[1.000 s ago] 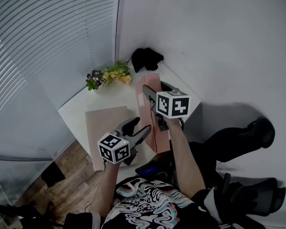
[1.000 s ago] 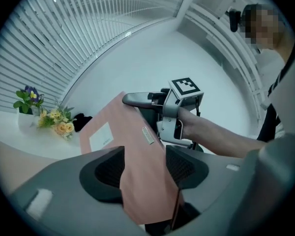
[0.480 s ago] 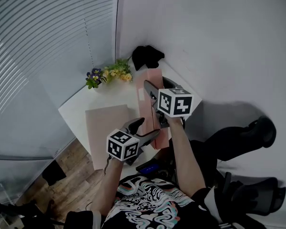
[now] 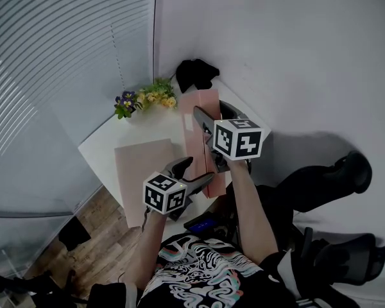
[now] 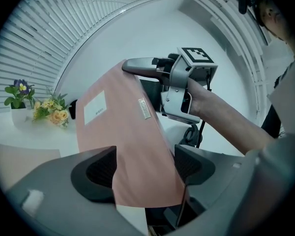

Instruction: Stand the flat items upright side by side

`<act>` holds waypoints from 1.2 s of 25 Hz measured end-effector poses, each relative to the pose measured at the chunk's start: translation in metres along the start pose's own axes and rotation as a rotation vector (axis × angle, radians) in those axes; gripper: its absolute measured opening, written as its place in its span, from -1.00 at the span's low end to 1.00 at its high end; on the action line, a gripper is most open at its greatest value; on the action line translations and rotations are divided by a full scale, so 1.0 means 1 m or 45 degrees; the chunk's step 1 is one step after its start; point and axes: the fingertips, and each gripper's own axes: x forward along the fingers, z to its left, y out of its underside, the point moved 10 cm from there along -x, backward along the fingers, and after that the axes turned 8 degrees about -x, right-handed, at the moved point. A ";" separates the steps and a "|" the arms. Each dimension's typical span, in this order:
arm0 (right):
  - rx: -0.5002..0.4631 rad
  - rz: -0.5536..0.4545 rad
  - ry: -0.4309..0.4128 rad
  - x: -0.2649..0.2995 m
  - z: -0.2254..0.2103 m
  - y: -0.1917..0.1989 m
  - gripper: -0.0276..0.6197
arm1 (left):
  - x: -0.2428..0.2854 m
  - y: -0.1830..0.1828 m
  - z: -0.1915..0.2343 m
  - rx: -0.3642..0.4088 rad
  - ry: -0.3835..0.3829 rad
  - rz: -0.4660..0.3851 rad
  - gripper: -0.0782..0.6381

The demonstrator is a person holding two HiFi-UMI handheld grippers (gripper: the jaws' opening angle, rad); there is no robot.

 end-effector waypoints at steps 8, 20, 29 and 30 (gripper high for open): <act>0.006 -0.036 0.020 -0.021 0.008 -0.002 0.00 | -0.005 0.006 0.007 0.039 -0.012 0.042 0.25; 0.000 -0.087 0.104 -0.069 0.024 0.022 -0.01 | 0.006 0.027 0.025 0.154 -0.043 0.166 0.24; -0.047 -0.057 0.124 -0.099 0.035 0.062 -0.03 | 0.018 0.042 0.034 0.207 -0.053 0.220 0.19; -0.048 -0.045 0.129 -0.101 0.036 0.068 -0.03 | 0.017 0.041 0.035 0.206 -0.055 0.212 0.18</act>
